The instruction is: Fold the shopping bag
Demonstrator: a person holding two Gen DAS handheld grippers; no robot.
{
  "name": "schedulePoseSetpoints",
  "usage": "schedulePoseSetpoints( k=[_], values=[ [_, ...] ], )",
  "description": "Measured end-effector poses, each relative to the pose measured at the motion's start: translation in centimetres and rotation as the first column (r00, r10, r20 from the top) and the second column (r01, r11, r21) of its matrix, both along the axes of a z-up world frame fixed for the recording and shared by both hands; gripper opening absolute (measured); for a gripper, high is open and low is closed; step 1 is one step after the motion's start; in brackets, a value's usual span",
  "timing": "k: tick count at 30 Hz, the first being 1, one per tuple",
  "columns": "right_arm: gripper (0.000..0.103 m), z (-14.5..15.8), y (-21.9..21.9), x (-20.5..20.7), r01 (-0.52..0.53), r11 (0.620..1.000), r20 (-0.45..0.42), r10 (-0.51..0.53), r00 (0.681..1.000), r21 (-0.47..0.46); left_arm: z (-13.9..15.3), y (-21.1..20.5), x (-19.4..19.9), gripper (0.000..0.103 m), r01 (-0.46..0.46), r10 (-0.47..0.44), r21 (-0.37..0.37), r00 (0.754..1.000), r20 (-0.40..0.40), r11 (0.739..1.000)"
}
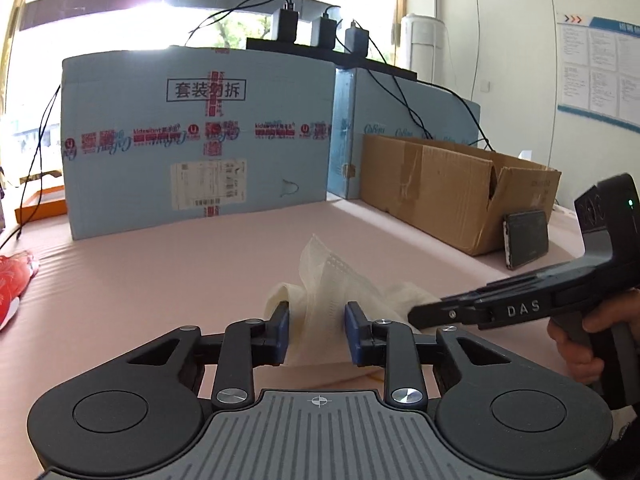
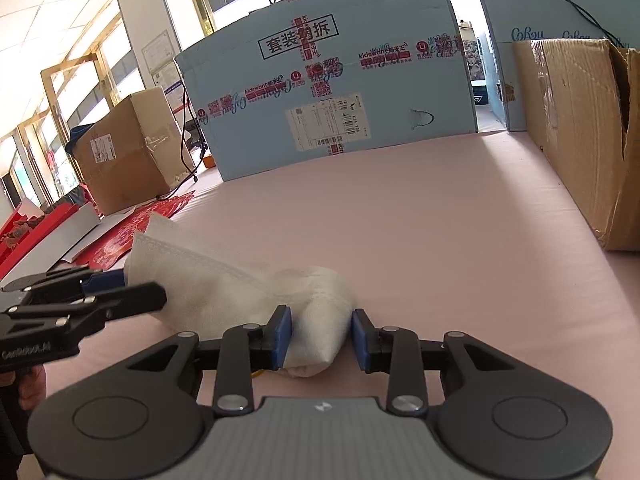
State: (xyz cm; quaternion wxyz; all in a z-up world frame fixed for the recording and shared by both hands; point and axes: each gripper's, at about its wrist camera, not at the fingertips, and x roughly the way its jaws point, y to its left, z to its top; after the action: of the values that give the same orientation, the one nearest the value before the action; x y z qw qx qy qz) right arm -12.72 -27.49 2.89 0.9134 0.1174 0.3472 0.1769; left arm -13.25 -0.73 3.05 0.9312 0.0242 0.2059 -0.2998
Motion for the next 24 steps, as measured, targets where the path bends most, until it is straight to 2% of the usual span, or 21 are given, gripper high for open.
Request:
schedulePoseSetpoints(
  k=[1,3,4,5,6,7,10,13,16,19,21,24],
  values=[
    [0.035,0.0,0.0,0.0,-0.002,1.0,0.002,0.002,1.0,-0.001,-0.1,-0.2,0.4,0.027,-0.014,0.014,0.036,1.0,-0.006,0.999],
    [0.036,0.1,0.4,-0.2,-0.011,1.0,0.017,0.011,1.0,-0.023,-1.4,-1.0,0.9,0.029,-0.028,0.037,0.159,0.998,-0.05,0.987],
    [0.037,0.1,0.7,-0.2,-0.017,0.999,0.023,0.018,1.0,-0.044,-1.9,-1.1,0.9,0.03,-0.024,0.037,0.185,0.997,-0.067,0.982],
    [0.038,0.0,0.6,-0.2,-0.018,0.999,0.017,0.019,1.0,-0.038,-2.1,-1.0,0.9,0.031,-0.024,0.039,0.189,0.997,-0.073,0.982],
    [0.038,0.0,0.5,-0.2,-0.019,0.999,0.012,0.019,1.0,-0.032,-2.1,-0.9,0.9,0.037,-0.03,0.045,0.183,0.996,-0.074,0.983],
    [0.039,0.0,0.5,-0.1,-0.019,0.999,0.006,0.02,1.0,-0.025,-2.2,-0.7,1.0,0.051,-0.048,0.063,0.186,0.995,-0.075,0.981],
    [0.043,-0.1,0.3,0.0,-0.021,1.0,-0.012,0.021,1.0,-0.005,-2.4,-0.5,1.2,0.073,-0.103,0.119,0.21,0.991,-0.065,0.972],
    [0.044,-0.3,0.1,-0.1,-0.025,1.0,-0.023,0.025,0.999,0.012,-2.4,-0.8,1.1,0.08,-0.109,0.125,0.236,0.991,-0.052,0.966],
    [0.034,-0.1,0.1,0.1,-0.026,0.999,-0.017,0.026,1.0,0.02,-2.3,-0.8,0.8,0.084,-0.115,0.127,0.244,0.991,-0.034,0.963],
    [0.025,0.3,0.2,0.4,-0.024,0.999,-0.009,0.025,1.0,0.023,-1.6,-1.1,-0.2,0.086,-0.146,0.137,0.246,0.989,0.052,0.958],
    [0.024,0.7,0.5,0.7,-0.035,0.999,-0.002,0.035,0.999,0.023,-1.1,-1.6,-0.8,0.086,-0.18,0.152,0.258,0.981,0.125,0.949],
    [0.023,0.6,1.8,2.0,-0.086,0.996,0.001,0.086,0.996,0.016,0.0,-2.4,-1.8,0.086,-0.257,0.183,0.26,0.943,0.278,0.931]
  ],
)
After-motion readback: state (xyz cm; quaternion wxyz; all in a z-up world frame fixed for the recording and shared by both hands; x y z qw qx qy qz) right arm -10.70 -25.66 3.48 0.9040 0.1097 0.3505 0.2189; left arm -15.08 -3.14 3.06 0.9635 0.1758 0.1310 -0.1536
